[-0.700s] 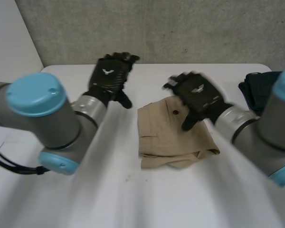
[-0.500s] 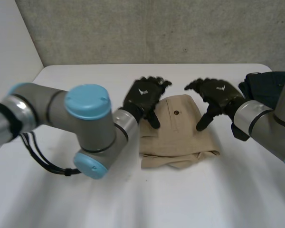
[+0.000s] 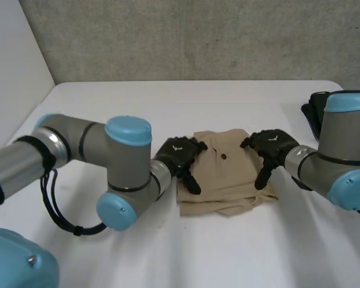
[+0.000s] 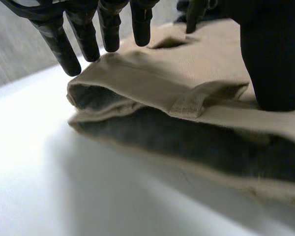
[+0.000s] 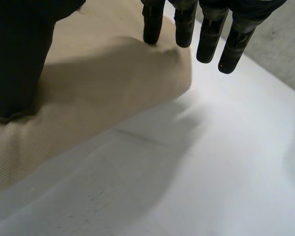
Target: Fold the laundry.
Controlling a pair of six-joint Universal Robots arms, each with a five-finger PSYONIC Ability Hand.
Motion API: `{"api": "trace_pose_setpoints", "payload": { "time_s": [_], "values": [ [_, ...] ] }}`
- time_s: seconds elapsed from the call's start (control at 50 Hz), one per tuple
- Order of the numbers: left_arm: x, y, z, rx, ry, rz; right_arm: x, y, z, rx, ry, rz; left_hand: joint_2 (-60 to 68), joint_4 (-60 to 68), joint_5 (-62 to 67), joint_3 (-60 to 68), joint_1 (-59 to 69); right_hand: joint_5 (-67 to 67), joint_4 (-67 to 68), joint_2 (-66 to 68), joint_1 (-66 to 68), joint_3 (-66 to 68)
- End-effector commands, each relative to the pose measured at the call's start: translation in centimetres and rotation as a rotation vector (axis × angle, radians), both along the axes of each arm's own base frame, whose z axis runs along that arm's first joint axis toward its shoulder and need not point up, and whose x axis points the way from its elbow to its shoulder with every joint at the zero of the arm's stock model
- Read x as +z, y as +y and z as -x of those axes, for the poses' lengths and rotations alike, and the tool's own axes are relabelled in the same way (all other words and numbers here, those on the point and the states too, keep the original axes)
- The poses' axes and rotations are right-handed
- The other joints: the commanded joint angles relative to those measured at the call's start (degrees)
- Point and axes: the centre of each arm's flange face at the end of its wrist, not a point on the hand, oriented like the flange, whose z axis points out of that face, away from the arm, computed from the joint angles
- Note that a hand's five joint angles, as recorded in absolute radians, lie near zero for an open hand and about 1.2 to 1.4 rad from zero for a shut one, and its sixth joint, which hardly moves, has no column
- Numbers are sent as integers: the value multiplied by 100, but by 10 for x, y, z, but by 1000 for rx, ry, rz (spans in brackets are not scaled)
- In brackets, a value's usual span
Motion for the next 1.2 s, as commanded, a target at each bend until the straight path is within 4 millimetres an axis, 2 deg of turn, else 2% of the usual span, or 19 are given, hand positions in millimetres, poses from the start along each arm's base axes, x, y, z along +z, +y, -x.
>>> {"api": "trace_pose_setpoints", "payload": {
  "time_s": [0.02,0.08,0.1,0.14,0.16,0.26,0.38,0.46,0.56,0.76,0.92,0.94,1.06,1.2],
  "values": [
    [70,1,-7,5,96,103,32,12,6,-15,-46,99,-83,-57,-204,-69,-1,-391,-334,-251,64,-170],
    [94,2,-13,13,126,143,55,20,10,-29,-81,200,-83,-57,-204,-69,-1,-391,-334,-251,64,-170],
    [110,4,-17,20,145,166,61,24,11,-32,-86,221,-83,-57,-204,-69,-1,-391,-334,-251,64,-170],
    [124,7,-21,18,163,188,68,33,14,-32,-94,244,-66,-40,-187,-52,16,-391,-334,-251,64,-170],
    [137,12,-24,2,181,202,69,42,16,-29,-96,248,-33,-6,-154,-18,49,-391,-334,-251,64,-170],
    [159,33,-34,-83,191,161,55,65,19,-10,-88,192,18,44,-103,32,100,-391,-334,-251,64,-170],
    [161,42,-50,-115,163,82,31,88,17,43,-97,175,18,44,-103,32,100,-391,-334,-251,64,-170],
    [161,48,-55,-115,158,67,16,95,12,76,-101,180,-33,-6,-154,-18,49,-391,-334,-251,64,-170],
    [159,53,-58,-118,150,55,-4,100,1,118,-92,165,-49,-23,-170,-35,33,-391,-334,-251,64,-170],
    [159,57,-60,-116,153,50,-27,95,-10,150,-81,144,-100,-73,-221,-85,-18,-391,-334,-251,64,-170],
    [156,57,-61,-115,152,48,-36,86,-14,164,-49,184,-117,-90,-238,-102,-35,708,765,849,1163,930],
    [156,57,-61,-114,154,49,-36,83,-15,167,-45,200,-133,-107,-255,-119,-52,1310,1367,1451,1765,1532],
    [155,56,-60,-113,159,57,-36,72,-18,164,-57,258,-150,-124,-272,-136,-69,2643,2700,2784,3098,2865],
    [154,57,-61,-113,158,56,-31,57,-23,154,-74,303,-150,-124,-272,-136,-69,5082,5138,5222,5537,5303]
  ]
}}
